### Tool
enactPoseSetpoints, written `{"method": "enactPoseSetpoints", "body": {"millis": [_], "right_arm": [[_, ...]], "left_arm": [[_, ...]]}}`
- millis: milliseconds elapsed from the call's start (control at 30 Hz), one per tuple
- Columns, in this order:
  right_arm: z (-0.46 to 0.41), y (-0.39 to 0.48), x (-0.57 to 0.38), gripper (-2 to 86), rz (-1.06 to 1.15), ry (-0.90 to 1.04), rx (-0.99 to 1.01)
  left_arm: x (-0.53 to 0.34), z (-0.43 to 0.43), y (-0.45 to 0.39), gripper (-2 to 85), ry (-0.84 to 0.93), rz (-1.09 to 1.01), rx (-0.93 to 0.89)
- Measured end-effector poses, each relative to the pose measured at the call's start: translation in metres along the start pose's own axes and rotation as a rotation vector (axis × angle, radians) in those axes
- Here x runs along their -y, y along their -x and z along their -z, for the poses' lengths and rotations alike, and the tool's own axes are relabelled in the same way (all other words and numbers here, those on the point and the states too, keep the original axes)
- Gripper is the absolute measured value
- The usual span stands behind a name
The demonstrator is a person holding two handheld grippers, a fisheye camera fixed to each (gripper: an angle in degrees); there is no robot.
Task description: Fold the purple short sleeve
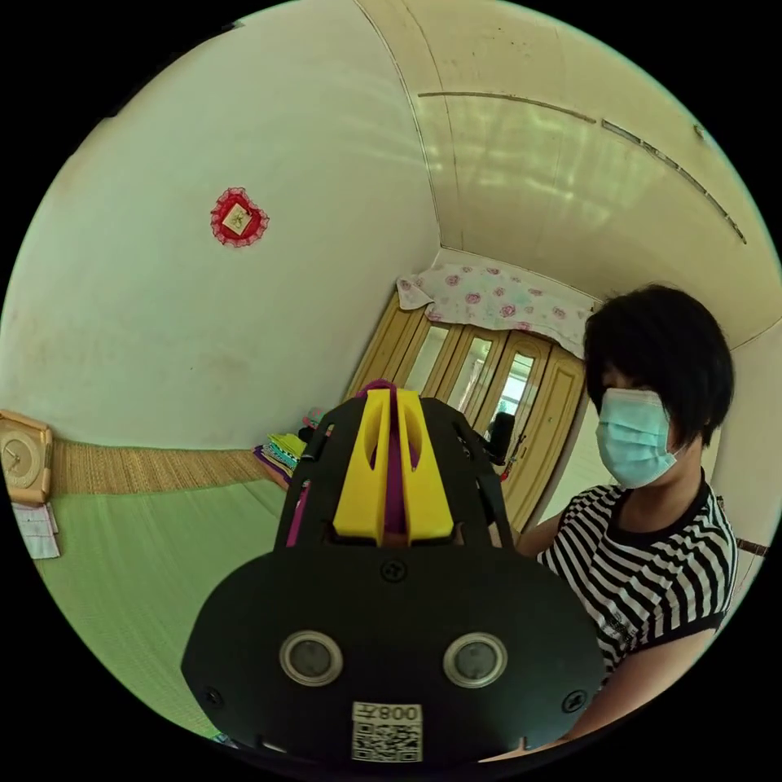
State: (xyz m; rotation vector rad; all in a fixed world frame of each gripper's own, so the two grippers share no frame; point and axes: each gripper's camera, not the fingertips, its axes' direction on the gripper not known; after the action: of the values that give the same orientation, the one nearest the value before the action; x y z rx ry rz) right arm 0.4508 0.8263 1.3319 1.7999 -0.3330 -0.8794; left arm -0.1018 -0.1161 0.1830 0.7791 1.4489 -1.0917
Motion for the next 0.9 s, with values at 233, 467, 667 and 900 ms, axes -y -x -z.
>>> {"method": "enactPoseSetpoints", "body": {"millis": [233, 467, 667, 900], "right_arm": [[-0.19, -0.196, 0.056, 3.0, -0.217, 0.348, -0.232], [-0.341, -0.355, -0.044, 5.6, -0.537, 0.809, -0.356], [-0.331, -0.36, -0.164, 6.9, -0.733, 0.872, -0.124], [-0.256, -0.285, -0.207, 7.9, -0.851, 0.93, 0.01]], "left_arm": [[0.073, -0.186, 0.21, 5.7, 0.293, 0.189, 0.18], [-0.016, -0.235, 0.375, 9.0, 0.504, 0.504, 0.329], [-0.198, -0.173, 0.374, 10.3, 0.752, 0.789, 0.255], [-0.25, -0.123, 0.283, 12.5, 0.794, 0.939, 0.318]]}}
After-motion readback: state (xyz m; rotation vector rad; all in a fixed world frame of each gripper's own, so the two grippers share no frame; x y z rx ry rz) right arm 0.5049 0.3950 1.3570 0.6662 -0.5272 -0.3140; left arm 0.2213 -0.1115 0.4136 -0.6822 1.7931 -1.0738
